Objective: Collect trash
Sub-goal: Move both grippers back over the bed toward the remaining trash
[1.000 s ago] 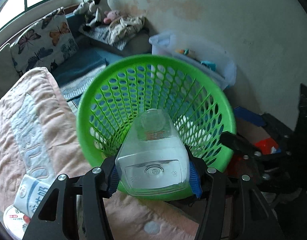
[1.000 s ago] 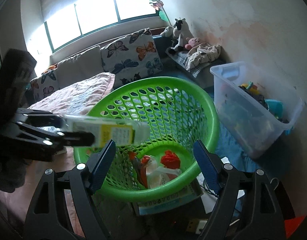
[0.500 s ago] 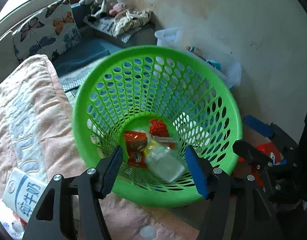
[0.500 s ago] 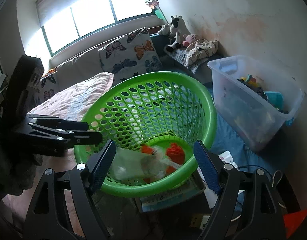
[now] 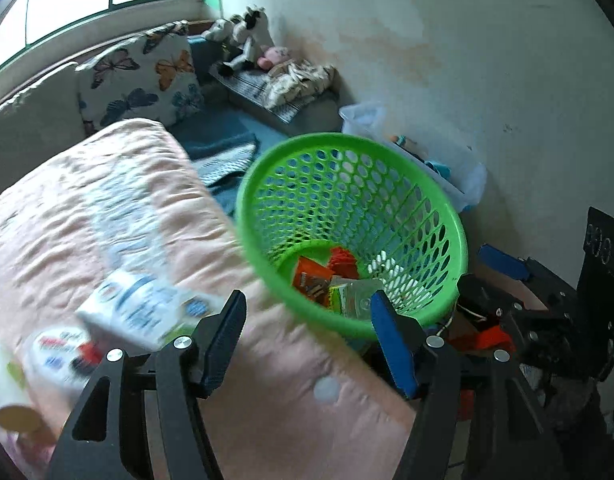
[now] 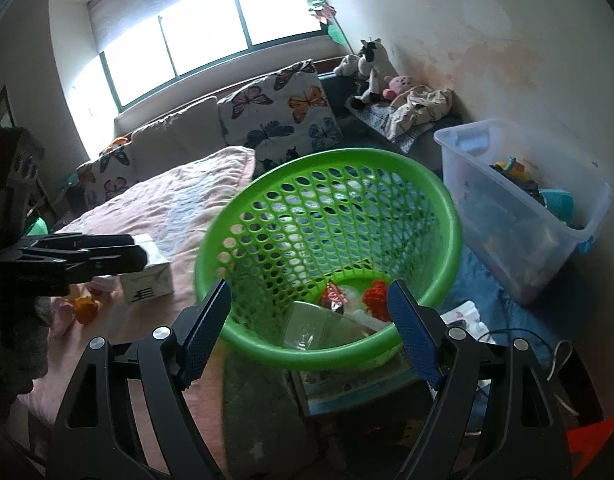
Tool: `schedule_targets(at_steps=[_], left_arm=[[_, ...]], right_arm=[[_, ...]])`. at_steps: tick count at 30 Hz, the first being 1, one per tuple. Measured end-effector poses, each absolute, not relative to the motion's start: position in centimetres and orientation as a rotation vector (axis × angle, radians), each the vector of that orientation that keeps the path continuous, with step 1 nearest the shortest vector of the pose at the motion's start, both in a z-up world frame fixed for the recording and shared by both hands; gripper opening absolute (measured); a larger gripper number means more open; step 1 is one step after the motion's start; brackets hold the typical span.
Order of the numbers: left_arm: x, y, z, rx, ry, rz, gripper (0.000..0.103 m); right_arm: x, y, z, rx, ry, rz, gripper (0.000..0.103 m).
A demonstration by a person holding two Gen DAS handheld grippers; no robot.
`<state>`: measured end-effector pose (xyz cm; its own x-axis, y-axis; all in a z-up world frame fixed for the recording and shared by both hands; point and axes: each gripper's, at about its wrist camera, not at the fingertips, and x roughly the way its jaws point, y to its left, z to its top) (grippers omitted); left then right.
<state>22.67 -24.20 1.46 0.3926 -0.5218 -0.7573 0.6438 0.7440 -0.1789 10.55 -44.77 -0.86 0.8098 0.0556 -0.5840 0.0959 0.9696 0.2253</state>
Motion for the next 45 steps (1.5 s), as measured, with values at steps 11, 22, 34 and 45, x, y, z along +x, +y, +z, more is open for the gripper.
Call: schedule_targets(at_steps=[11,22,34,45], left_arm=[[19.0,-15.5,2.6,0.065,0.838,-0.622,0.062],[17.2,-8.0,1.8,0.002,0.830,-0.490,0.062],[15.9,-1.9,1.0,-0.056,0.823,-0.381,0.062],[16.1,-0.2,0.6,-0.058,0.819,-0.374,0.062]], right_arm=[[11.1,-40.5,-0.2,0.229,0.633,0.061,0.084],[14.0,-35.1,-0.5,0.177,0.678,0.193,0.084],[19.0,-30.3,-0.6,0.111,0.742,0.360,0.084],[25.0,-28.4,-2.1,0.133,0.834,0.469,0.084]])
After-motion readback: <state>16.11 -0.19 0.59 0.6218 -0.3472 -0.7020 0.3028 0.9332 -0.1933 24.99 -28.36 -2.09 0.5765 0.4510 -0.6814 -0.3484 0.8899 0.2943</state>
